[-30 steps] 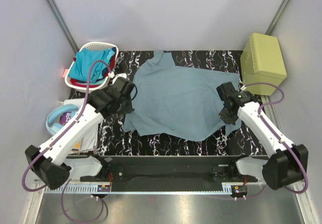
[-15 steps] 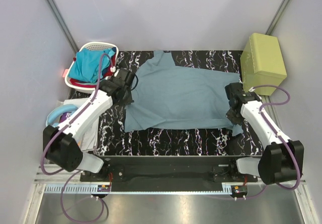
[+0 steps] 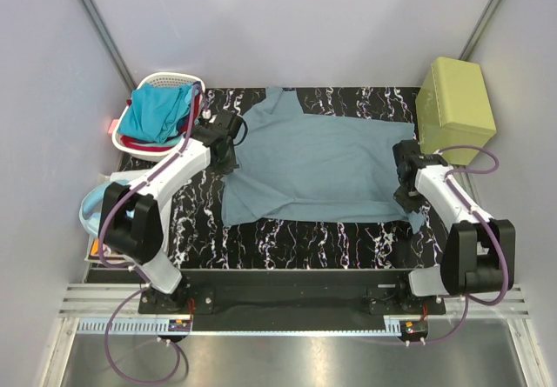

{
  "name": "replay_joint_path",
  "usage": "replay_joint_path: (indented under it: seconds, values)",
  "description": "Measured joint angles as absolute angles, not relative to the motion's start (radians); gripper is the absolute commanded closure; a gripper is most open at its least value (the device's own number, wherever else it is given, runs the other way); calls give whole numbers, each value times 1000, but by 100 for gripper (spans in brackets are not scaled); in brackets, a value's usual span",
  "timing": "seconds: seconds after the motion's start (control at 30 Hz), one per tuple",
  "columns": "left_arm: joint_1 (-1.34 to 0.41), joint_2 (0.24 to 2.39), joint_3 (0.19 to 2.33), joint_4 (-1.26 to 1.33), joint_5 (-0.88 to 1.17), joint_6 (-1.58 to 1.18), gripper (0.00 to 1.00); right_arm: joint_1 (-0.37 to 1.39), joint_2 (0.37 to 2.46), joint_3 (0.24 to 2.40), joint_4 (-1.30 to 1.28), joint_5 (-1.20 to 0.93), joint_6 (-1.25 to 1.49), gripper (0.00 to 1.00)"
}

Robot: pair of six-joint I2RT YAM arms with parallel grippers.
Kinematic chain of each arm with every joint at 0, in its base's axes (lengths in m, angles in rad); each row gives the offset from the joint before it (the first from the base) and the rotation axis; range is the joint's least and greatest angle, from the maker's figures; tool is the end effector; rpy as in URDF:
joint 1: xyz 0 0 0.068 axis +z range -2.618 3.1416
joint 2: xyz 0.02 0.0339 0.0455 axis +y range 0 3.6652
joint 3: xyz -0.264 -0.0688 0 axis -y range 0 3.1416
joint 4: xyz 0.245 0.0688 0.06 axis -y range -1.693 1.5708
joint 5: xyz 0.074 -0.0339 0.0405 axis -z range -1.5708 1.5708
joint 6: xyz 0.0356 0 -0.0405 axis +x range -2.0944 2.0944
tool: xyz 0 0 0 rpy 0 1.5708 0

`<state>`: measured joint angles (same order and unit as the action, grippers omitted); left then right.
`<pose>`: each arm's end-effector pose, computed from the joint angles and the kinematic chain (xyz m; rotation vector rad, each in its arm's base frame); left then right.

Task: Fold and stack the t-shirts
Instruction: Fold the flattened tshirt in 1/3 of the way

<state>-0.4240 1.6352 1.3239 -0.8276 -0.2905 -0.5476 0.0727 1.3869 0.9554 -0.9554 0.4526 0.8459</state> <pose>0.3085 -0.1281 0.2608 -0.2464 2.6165 0.0707 0.2392 0.0018 0.2209 1.0882 2.5188 -0.4540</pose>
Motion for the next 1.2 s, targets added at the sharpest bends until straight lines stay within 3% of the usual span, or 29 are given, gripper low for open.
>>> replay_joint_path:
  seconds: [1.2]
  values:
    - [-351, 2058, 1673, -791, -246, -524, 100, 45, 1718, 1083, -817, 472, 878, 100]
